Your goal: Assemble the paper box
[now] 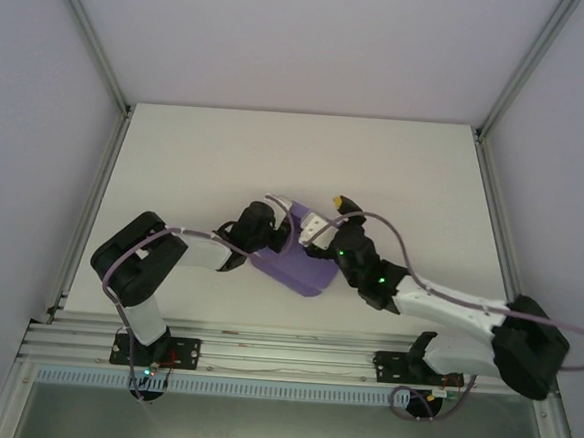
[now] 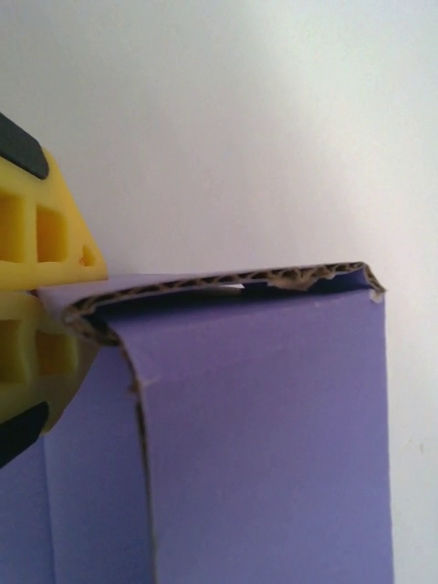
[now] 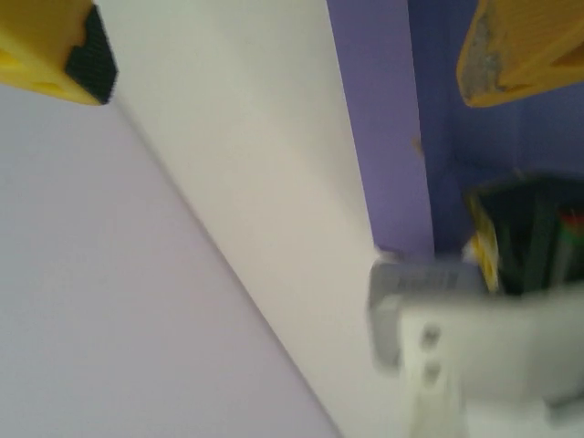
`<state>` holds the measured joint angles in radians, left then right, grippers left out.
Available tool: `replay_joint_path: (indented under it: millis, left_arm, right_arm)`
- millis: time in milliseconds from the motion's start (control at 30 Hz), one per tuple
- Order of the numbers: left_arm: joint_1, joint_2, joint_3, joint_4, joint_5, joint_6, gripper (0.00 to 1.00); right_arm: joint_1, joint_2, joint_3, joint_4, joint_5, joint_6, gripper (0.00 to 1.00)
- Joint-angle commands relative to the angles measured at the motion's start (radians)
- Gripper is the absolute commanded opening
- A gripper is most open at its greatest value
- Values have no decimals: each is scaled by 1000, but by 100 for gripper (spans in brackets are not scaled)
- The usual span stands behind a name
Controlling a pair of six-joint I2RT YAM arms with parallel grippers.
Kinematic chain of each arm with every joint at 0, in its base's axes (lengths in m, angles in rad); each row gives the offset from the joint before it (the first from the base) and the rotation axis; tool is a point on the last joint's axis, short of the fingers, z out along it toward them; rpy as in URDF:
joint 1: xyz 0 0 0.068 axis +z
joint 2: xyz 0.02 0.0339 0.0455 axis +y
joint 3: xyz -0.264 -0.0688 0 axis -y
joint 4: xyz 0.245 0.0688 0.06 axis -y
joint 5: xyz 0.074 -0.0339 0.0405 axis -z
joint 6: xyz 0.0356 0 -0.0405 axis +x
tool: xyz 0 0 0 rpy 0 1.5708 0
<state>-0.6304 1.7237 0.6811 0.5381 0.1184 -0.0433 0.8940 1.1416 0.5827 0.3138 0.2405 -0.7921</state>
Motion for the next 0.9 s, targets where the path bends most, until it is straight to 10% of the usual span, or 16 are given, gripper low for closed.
replay_joint_path:
  millis: [0,400,867]
  left_arm:
    - [-24,6,-12,30,-16,36,5]
    - [-66,25,-40,60,-11,13,5]
    - [-68,48,-13,58,-18,-43,15]
  right_arm:
    - [-72,-89,26,-194,-179,347,100]
    - [-308,200,333,-568,-432,674,92]
    - [-354,516,450,-665,-589,554,65]
